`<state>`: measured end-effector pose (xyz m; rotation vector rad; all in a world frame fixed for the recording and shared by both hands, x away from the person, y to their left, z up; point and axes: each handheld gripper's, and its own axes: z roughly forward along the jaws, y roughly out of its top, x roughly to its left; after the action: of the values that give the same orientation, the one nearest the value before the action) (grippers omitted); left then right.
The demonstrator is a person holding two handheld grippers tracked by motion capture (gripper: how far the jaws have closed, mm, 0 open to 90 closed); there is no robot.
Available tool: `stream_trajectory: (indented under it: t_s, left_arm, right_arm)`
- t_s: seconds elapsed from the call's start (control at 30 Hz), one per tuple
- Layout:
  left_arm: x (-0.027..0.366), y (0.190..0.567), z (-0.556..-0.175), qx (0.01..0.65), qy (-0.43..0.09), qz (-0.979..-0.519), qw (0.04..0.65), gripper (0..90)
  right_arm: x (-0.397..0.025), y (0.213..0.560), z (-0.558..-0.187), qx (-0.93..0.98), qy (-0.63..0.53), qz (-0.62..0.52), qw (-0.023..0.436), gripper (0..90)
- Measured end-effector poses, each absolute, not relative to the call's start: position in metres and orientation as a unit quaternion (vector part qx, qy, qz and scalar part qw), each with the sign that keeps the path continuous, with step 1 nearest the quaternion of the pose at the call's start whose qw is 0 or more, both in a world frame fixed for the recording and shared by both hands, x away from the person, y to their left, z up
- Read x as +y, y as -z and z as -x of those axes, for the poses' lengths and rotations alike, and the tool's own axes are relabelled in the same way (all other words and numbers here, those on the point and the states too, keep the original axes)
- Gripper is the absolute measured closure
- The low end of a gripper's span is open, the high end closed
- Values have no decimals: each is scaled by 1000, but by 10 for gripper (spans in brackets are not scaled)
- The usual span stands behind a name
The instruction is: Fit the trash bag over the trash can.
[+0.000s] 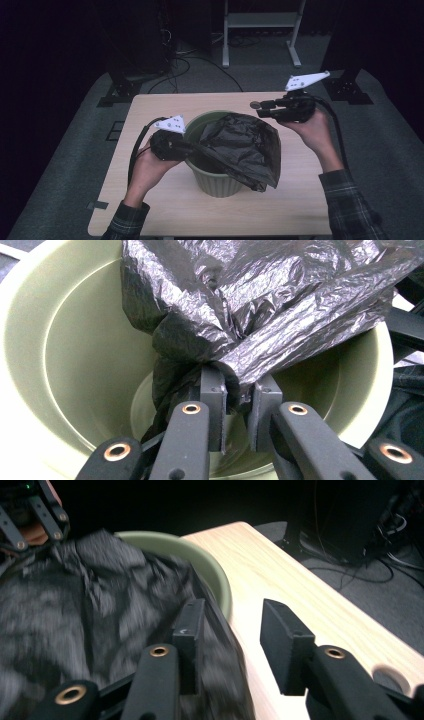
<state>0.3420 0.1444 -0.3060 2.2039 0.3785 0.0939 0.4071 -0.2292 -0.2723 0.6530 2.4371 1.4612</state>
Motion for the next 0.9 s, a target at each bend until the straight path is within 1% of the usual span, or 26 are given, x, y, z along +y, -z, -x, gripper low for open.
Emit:
stream_trajectory:
  t_s: [0.07,0.1,0.23,0.3,0.57,0.67,0.77,0.8,0.83,0.9]
  left_arm:
    - [144,307,-342,154,-36,-885,437,804]
    - [144,307,-342,153,-37,-886,435,803]
    - [143,307,-343,153,-36,-888,433,803]
    - [143,307,-342,153,-37,-888,433,803]
    - [141,308,-339,150,-36,-888,432,803]
    - [141,308,-338,150,-36,-888,433,800]
    - [140,308,-336,145,-33,-889,433,787]
    - [140,309,-335,143,-31,-889,435,778]
    - [140,309,-333,141,-31,-888,436,767]
    - [139,308,-330,139,-33,-889,435,723]
  right_arm:
    - [-241,277,-405,828,-500,-230,112,593]
    - [-249,281,-404,824,-504,-236,104,581]
    - [-262,296,-405,818,-514,-245,87,553]
    - [-263,301,-407,816,-517,-247,76,539]
    - [-250,312,-416,807,-539,-238,39,550]
    - [-243,315,-417,812,-535,-233,28,633]
    - [-237,317,-418,820,-527,-221,18,836]
    - [-236,317,-418,822,-526,-219,17,873]
    - [-234,317,-419,823,-523,-218,20,895]
    - [-231,317,-421,825,-520,-220,22,898]
